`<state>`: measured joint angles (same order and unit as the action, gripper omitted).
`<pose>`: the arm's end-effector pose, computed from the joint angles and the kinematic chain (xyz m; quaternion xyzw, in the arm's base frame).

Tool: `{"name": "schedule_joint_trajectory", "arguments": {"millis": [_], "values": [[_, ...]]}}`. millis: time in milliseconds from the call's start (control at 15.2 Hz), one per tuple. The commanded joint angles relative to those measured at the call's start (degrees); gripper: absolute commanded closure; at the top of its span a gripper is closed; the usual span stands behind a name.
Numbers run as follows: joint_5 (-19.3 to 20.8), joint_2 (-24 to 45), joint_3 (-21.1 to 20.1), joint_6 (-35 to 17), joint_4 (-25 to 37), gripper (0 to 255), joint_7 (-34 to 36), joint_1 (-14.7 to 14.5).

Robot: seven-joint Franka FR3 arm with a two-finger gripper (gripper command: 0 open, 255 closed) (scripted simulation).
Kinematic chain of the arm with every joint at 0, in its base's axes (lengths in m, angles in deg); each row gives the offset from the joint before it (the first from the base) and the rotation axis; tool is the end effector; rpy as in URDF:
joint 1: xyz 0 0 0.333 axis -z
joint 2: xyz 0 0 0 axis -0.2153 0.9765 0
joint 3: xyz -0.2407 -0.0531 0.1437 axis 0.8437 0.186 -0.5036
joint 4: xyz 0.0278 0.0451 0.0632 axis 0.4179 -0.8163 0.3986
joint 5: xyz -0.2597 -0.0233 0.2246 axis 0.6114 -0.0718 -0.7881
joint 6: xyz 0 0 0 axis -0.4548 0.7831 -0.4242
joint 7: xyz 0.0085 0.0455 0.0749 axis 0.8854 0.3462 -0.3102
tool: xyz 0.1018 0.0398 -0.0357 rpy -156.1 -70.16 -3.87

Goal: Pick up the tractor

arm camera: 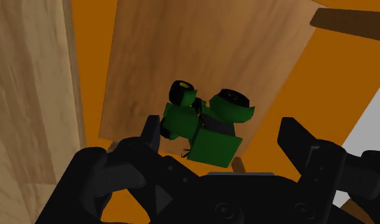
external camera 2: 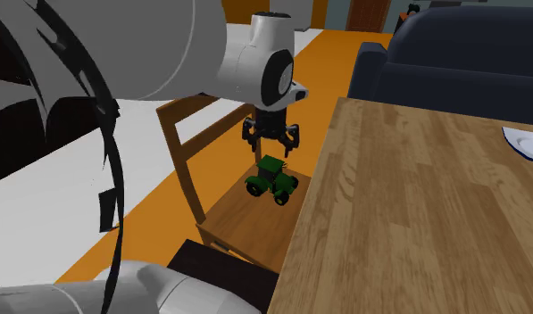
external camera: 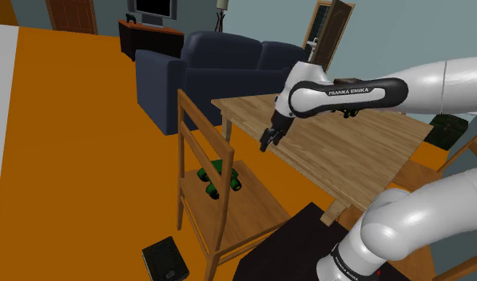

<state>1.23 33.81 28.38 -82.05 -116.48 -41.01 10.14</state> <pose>0.3847 0.0108 0.4455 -0.9967 -0.0582 -0.0533 0.0162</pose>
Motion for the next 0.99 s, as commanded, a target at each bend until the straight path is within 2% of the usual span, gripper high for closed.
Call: {"name": "schedule_joint_trajectory", "arguments": {"millis": [0, 462, 924], "values": [[-0.41, 4.22, -0.1, -4.43, 0.01, 0, -0.28, -0.37], [-2.12, 19.06, -0.06, -17.19, 2.36, 0, -2.28, -1.39], [-4.56, 35.02, -0.65, -26.99, 8.78, 0, -4.87, -1.96]]}}
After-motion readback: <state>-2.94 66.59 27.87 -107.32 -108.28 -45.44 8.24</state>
